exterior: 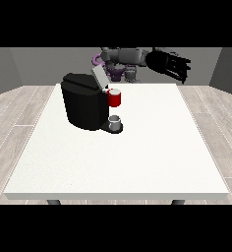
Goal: Insert the coffee pod into the coffee machine and close the lid
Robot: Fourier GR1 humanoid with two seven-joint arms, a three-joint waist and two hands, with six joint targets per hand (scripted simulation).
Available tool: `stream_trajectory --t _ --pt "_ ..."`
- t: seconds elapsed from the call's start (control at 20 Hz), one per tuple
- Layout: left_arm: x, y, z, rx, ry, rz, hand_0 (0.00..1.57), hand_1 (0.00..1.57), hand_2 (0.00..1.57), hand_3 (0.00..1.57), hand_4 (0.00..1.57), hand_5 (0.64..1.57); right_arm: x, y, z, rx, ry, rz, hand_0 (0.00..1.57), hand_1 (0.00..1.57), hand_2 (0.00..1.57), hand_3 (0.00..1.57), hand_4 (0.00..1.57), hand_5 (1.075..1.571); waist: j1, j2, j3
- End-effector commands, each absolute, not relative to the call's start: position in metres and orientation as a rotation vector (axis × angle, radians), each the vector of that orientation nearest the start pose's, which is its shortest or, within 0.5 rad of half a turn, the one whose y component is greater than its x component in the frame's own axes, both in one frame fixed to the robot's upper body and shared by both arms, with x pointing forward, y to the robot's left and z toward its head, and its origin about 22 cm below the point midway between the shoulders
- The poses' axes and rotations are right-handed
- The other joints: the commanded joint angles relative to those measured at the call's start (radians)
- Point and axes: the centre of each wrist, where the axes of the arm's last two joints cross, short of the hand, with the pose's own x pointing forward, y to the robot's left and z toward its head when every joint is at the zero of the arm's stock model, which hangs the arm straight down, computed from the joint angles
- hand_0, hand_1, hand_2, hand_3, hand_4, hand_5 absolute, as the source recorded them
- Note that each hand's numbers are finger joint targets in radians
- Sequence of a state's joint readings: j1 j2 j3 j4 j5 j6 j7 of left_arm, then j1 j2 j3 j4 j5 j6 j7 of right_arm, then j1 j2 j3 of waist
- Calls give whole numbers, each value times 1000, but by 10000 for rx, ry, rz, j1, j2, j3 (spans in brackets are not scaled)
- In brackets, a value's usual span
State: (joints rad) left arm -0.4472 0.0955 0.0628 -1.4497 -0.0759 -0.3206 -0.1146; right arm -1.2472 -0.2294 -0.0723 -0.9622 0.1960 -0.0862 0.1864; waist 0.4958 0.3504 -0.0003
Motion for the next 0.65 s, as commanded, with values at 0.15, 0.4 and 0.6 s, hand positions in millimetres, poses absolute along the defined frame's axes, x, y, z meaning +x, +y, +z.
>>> stream_trajectory --t 0.15,0.4,0.6 --pt "334 222 104 -2004 -19291 -4890 0 0 0 0 341 1571 438 -136 282 -1855 -20420 4346 0 0 0 0 0 1571 -324 -86 3" --pt "315 236 49 -1603 -18193 -3924 0 0 0 0 246 1571 425 -94 236 -251 -20244 5084 0 0 0 0 219 1571 -1309 -1314 1" --pt "316 245 37 -1210 -17707 -3574 0 0 0 0 266 1571 401 -69 166 1026 -20098 5148 0 0 0 0 259 1571 -1874 -1790 2"
